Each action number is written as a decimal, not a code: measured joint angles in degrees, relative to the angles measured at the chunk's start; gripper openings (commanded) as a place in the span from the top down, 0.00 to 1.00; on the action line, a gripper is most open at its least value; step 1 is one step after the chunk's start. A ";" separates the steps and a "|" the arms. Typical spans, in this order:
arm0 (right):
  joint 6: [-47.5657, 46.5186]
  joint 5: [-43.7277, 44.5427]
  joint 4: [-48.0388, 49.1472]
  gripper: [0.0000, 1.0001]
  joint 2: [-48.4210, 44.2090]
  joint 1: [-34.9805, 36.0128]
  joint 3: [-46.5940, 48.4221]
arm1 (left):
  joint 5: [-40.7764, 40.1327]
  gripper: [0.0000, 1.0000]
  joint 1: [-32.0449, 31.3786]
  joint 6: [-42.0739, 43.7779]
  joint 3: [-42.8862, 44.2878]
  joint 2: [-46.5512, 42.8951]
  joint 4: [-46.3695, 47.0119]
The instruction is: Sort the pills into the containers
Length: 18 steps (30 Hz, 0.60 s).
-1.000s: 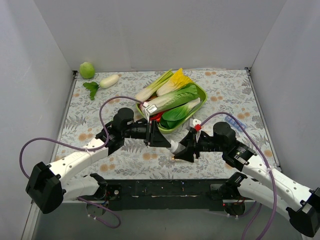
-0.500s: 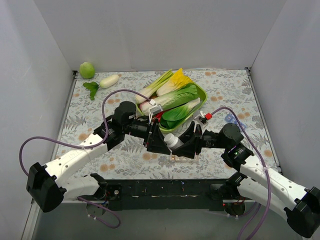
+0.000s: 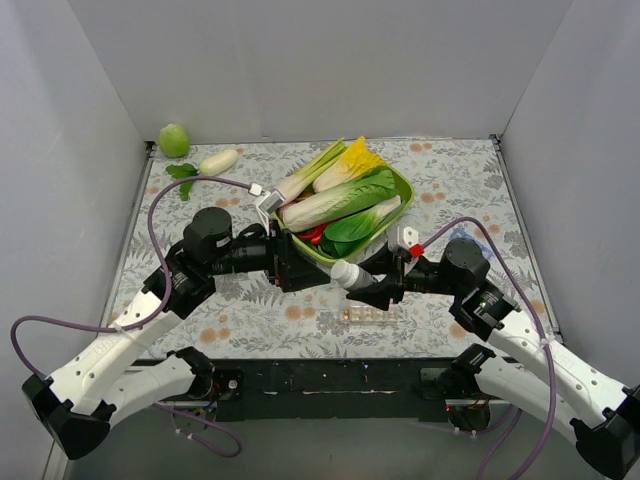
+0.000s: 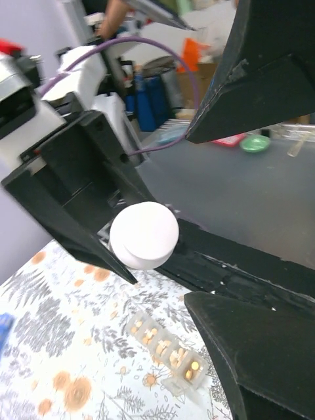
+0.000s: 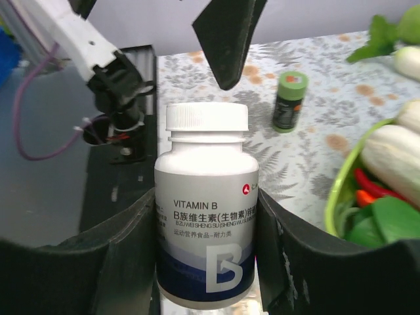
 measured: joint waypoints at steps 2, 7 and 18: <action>-6.12 2.14 -3.61 0.99 0.00 0.00 1.97 | -4.44 0.03 0.00 -2.75 0.00 -1.03 -0.20; -19.76 7.82 -9.79 0.99 0.15 0.00 4.31 | -14.51 0.09 0.00 -12.28 0.17 2.03 -1.38; -30.32 14.69 -13.70 0.99 1.33 0.33 4.31 | -25.59 0.21 -4.57 -25.62 3.17 10.03 -1.97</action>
